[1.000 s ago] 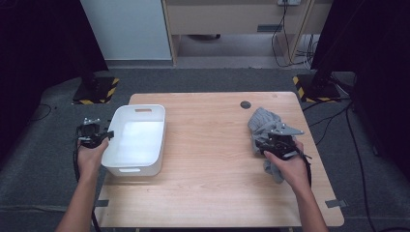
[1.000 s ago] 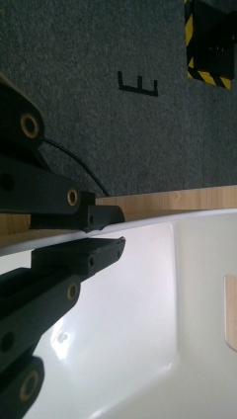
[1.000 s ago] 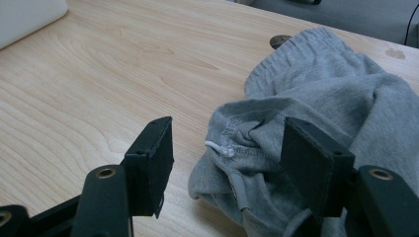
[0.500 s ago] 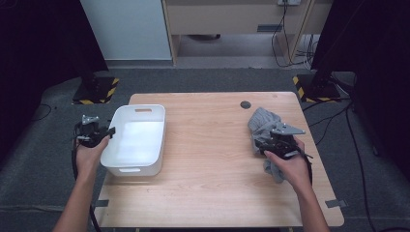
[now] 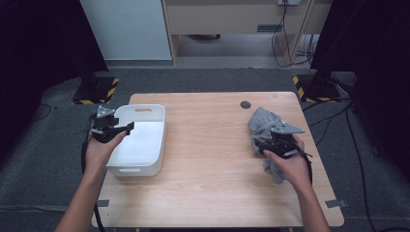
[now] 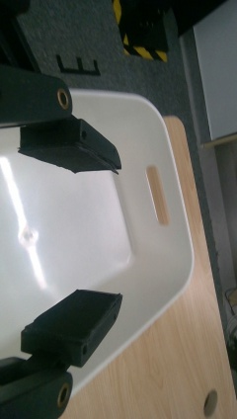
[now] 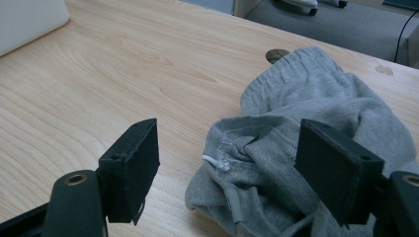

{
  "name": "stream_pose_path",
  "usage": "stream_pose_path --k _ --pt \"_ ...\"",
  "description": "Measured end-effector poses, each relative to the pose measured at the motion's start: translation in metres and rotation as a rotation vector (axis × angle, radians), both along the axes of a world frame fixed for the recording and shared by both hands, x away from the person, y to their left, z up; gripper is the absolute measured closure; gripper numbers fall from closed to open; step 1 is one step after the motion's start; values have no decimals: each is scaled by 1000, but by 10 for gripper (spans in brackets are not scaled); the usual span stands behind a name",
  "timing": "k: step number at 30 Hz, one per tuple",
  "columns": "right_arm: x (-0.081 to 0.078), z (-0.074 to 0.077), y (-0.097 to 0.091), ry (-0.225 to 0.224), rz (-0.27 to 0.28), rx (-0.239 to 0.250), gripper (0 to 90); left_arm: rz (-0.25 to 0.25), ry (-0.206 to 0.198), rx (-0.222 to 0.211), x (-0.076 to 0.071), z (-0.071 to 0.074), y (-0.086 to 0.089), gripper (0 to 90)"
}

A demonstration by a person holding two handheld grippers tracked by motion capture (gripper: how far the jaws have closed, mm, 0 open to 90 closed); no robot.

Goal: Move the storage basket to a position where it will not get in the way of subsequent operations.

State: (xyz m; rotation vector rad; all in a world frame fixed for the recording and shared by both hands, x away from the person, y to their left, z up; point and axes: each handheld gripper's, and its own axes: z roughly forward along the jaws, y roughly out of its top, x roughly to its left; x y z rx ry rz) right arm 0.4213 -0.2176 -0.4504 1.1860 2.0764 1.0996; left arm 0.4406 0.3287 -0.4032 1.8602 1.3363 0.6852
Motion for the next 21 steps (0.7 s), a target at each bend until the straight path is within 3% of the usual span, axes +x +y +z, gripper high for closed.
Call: stream_pose_path --k 8,21 --pt "1 -3 2 12 10 -11 289 -69 1 -18 4 1 -34 229" --pt "7 4 8 22 40 -64 477 -207 24 -34 8 -8 -94 190"
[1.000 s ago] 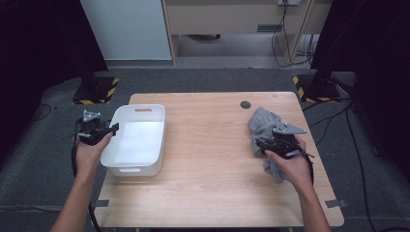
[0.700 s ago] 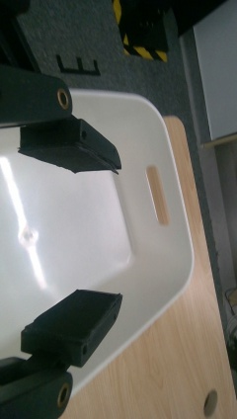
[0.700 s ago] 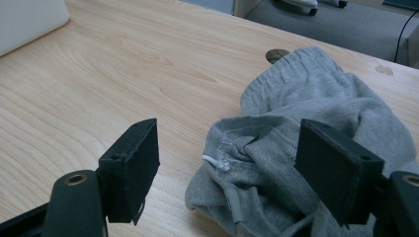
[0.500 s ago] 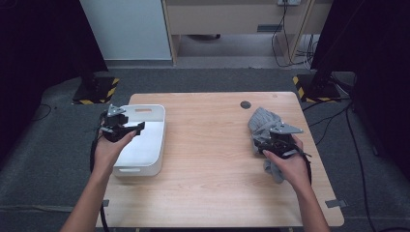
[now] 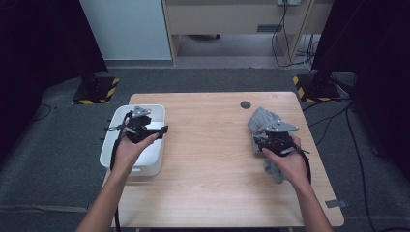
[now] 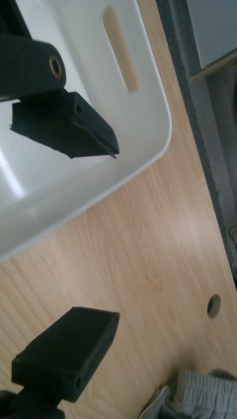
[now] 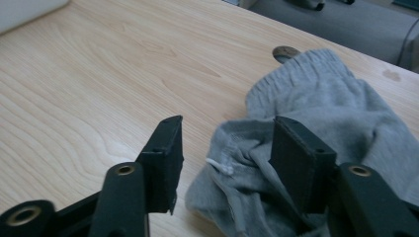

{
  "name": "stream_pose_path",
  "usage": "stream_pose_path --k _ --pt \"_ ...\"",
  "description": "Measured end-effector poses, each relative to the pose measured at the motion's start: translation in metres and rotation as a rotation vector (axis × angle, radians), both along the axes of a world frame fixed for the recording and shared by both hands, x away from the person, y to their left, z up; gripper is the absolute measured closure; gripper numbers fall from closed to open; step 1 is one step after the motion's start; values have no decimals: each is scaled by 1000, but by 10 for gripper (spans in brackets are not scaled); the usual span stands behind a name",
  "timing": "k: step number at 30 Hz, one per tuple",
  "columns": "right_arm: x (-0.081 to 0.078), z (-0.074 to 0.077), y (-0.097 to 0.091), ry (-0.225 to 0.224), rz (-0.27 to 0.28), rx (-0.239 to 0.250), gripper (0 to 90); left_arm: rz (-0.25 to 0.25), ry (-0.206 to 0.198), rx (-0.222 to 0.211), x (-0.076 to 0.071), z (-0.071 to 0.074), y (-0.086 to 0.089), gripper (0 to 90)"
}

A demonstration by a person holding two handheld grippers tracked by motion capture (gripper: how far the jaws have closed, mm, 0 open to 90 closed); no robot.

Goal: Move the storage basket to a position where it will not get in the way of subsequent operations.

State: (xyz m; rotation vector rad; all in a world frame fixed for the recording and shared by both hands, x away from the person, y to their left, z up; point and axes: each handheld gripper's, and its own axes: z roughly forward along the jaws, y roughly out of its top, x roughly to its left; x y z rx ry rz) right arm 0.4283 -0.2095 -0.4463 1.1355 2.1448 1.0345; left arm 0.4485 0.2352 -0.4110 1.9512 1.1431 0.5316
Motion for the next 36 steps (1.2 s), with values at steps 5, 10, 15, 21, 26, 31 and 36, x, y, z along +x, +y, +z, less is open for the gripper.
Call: stream_pose_path --k 5,10,15,21,26,31,36 --pt "11 11 6 4 20 1 550 -66 5 6 -1 -3 -29 183" --pt "27 19 8 1 23 -27 627 -111 13 -2 -1 -9 -56 174" --pt "42 21 12 11 19 -56 630 -165 15 -7 -4 -17 -83 166" --pt "45 23 11 8 7 -60 608 -202 32 -17 -3 -30 -106 160" --pt "43 23 9 7 9 -73 665 -210 30 -30 -4 -34 -114 158" --pt "45 23 13 7 24 -95 716 -217 35 -27 -5 -39 -117 155" --pt "50 21 21 10 28 -109 645 -213 34 -23 -7 -42 -118 155"
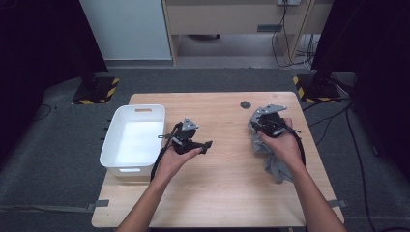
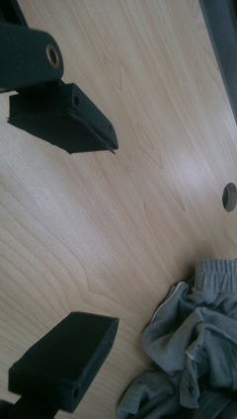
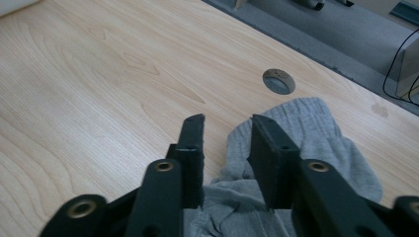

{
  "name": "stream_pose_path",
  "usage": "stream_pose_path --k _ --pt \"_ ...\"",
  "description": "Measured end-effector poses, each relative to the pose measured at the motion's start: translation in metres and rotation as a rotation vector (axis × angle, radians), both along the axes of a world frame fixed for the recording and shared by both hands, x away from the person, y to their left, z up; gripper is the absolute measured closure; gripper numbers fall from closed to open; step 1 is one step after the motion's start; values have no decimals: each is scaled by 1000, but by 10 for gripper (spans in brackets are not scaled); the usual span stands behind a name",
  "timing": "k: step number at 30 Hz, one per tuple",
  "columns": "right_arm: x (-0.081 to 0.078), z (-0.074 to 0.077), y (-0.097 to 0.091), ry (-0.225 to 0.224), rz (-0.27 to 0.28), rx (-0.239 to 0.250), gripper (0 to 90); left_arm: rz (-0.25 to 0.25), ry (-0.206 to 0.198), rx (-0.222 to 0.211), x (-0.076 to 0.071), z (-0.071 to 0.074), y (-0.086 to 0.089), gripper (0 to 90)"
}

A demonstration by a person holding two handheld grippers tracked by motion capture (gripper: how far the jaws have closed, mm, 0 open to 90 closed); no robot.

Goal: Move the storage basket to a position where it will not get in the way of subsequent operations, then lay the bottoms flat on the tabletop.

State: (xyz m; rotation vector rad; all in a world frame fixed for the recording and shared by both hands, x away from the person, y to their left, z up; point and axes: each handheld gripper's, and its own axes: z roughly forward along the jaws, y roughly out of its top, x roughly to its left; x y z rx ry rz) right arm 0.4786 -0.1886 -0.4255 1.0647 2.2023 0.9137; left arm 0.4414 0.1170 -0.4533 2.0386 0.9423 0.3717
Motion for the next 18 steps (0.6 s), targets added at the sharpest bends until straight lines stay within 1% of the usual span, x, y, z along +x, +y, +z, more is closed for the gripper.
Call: stream_pose_path --k 4,7,9,10,13,15,16,17,18 --pt "6 -5 10 14 3 -34 574 -5 0 4 -3 -1 -3 155" --pt "13 -12 16 20 3 -80 523 -11 3 6 -4 -3 -5 155" --pt "16 -15 18 24 -2 -79 501 -10 4 3 -5 -5 -5 155" --pt "18 -18 19 36 -7 -83 494 -10 7 4 -5 -6 -4 155" --pt "22 -24 20 40 -18 -122 452 -9 11 10 -6 -8 -4 155" --pt "24 -28 18 27 -42 -183 391 -7 13 11 -5 -9 -3 155" --pt "24 -29 16 19 -55 -208 341 -5 15 11 -5 -10 -2 155" --pt "25 -29 15 6 -75 -222 286 -4 17 7 -5 -10 -2 155" --pt "25 -30 13 7 -83 -231 253 -3 18 6 -5 -11 -2 155"
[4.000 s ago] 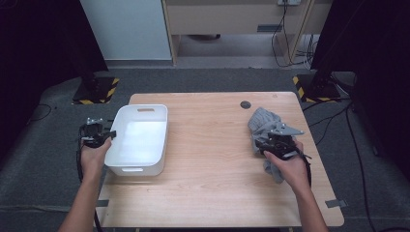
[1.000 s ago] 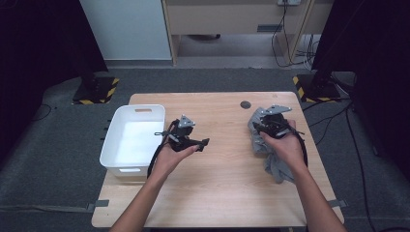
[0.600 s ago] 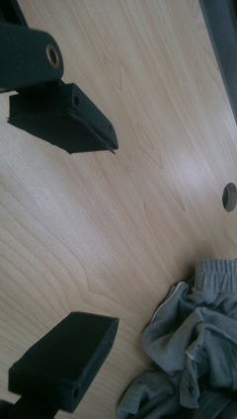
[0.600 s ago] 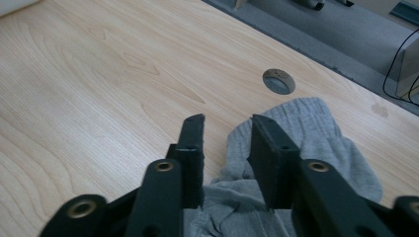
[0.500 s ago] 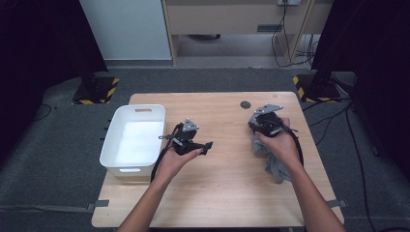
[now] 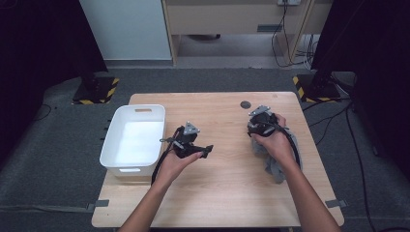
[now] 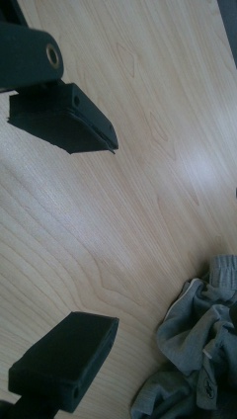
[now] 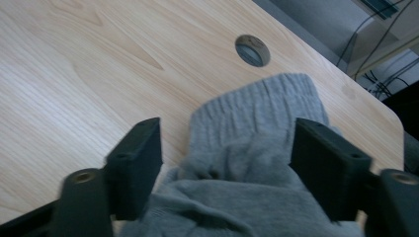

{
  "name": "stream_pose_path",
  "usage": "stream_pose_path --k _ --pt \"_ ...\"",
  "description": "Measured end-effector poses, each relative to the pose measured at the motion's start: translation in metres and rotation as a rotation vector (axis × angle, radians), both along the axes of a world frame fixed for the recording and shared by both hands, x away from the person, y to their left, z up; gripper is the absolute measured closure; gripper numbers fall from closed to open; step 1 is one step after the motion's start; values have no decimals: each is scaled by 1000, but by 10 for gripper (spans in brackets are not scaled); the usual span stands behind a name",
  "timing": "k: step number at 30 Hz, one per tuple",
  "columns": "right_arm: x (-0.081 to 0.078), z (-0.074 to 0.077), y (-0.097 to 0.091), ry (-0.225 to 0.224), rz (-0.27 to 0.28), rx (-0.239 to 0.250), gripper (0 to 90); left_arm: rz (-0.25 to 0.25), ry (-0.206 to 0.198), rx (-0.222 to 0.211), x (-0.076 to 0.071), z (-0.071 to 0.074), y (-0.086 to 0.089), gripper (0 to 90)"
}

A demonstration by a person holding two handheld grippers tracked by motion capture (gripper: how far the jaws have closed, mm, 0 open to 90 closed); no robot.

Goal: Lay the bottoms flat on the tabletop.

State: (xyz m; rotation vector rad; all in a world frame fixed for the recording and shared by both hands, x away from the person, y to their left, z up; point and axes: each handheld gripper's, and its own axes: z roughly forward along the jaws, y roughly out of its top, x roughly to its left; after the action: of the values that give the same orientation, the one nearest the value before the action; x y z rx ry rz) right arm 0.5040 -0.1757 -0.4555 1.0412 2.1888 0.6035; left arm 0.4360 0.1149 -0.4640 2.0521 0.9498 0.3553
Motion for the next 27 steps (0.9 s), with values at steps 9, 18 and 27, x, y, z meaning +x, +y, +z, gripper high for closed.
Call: stream_pose_path --k 9,18,27 --pt "9 -30 -19 128 -92 -20 159 -4 1 3 -2 -1 -1 155" --pt "3 -34 -15 158 -52 110 596 3 6 2 -1 -2 1 155" --pt "-3 -27 34 169 61 196 657 18 4 12 0 -4 3 156"
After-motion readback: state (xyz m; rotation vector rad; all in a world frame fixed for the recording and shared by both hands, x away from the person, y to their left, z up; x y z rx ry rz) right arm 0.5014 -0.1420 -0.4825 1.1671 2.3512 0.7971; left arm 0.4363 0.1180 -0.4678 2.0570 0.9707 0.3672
